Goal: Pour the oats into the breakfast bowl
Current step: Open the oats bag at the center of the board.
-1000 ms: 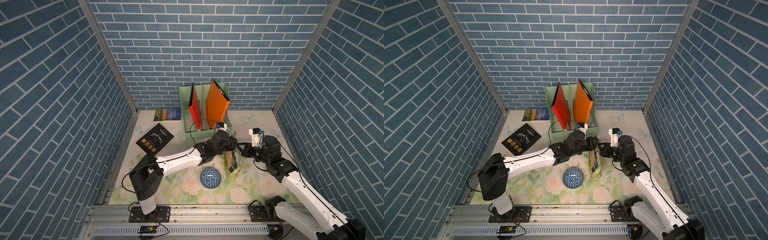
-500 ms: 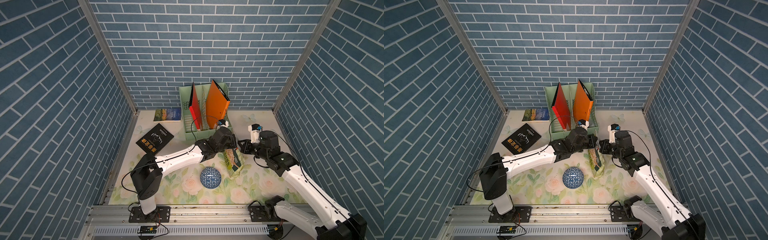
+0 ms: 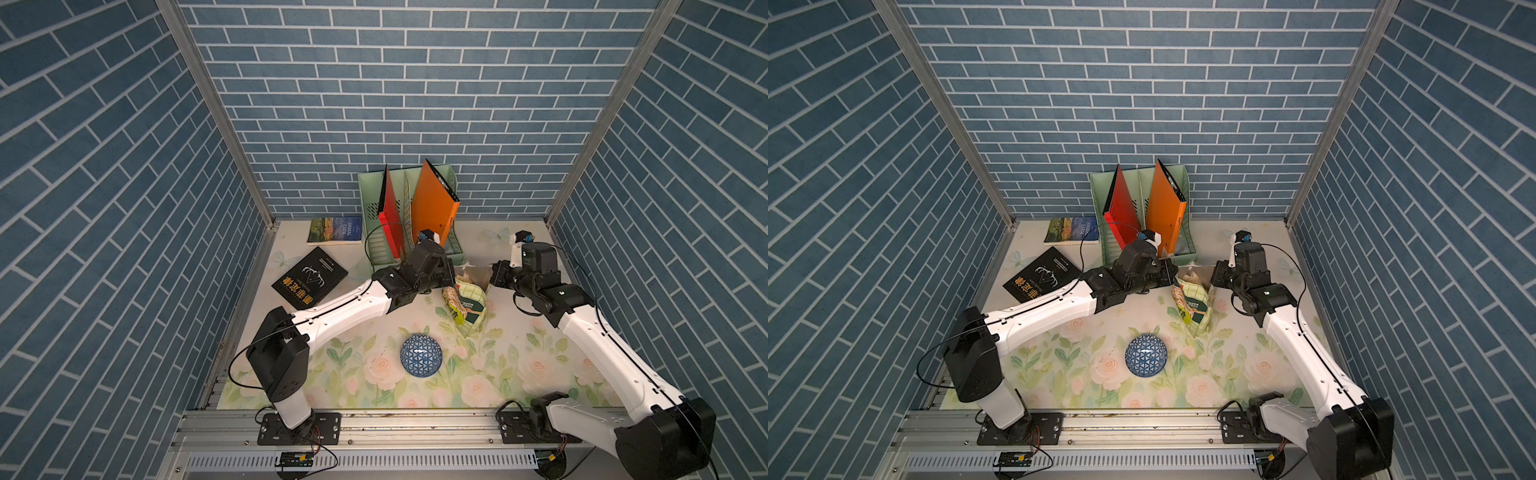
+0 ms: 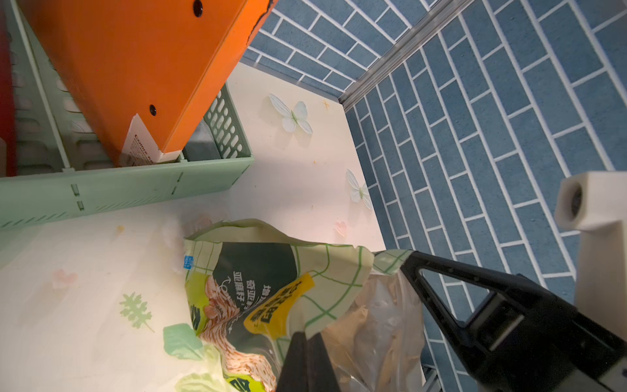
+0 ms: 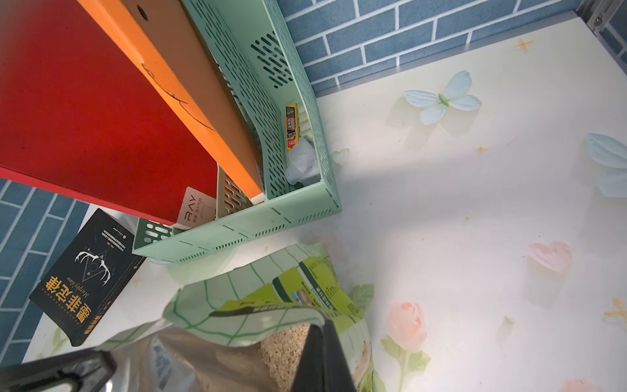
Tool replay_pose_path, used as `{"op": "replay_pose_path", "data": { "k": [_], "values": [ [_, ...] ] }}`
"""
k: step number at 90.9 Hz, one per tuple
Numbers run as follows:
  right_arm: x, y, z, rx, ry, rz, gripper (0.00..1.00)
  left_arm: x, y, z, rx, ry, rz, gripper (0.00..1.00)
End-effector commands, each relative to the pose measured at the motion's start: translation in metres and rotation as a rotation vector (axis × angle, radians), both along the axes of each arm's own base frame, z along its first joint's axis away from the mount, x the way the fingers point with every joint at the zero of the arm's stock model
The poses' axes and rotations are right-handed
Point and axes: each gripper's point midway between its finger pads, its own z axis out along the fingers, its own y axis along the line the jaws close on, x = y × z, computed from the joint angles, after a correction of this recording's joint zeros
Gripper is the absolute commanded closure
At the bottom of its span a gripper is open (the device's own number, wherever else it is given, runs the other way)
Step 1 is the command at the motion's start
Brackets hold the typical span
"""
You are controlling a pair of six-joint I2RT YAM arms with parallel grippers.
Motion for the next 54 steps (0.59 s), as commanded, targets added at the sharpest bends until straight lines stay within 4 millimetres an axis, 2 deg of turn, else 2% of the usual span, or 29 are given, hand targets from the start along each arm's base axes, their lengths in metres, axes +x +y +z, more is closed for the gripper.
{"op": "replay_pose_path", "data": {
  "k": [1,6,14,27,38,49,54],
  "values": [
    [0.025,-0.009,0.044,-0.045,-0.145,-0.014,1.0,0.002,0.003,0.049,-0.134,-0.039,-0.004,1.0],
    [0.032,-0.009,0.046,-0.069,-0.149,-0.007,1.0,0.002,-0.001,0.058,-0.156,-0.041,-0.012,1.0],
    [0.039,-0.008,0.044,-0.088,-0.14,0.006,1.0,0.004,-0.002,0.059,-0.169,-0.039,-0.001,1.0],
    [0.031,0.013,0.038,-0.032,-0.105,0.12,1.0,0.008,-0.006,0.036,-0.155,0.013,0.01,1.0],
    [0.015,0.013,0.022,-0.037,-0.039,0.148,0.8,0.008,-0.013,0.023,-0.188,0.048,0.007,1.0],
    [-0.004,0.009,0.014,-0.049,-0.012,0.155,0.49,0.01,-0.016,0.015,-0.186,0.069,0.014,1.0],
    [-0.012,0.008,0.016,-0.053,-0.007,0.162,0.4,0.011,-0.016,0.014,-0.179,0.071,0.018,1.0]
  ]
}}
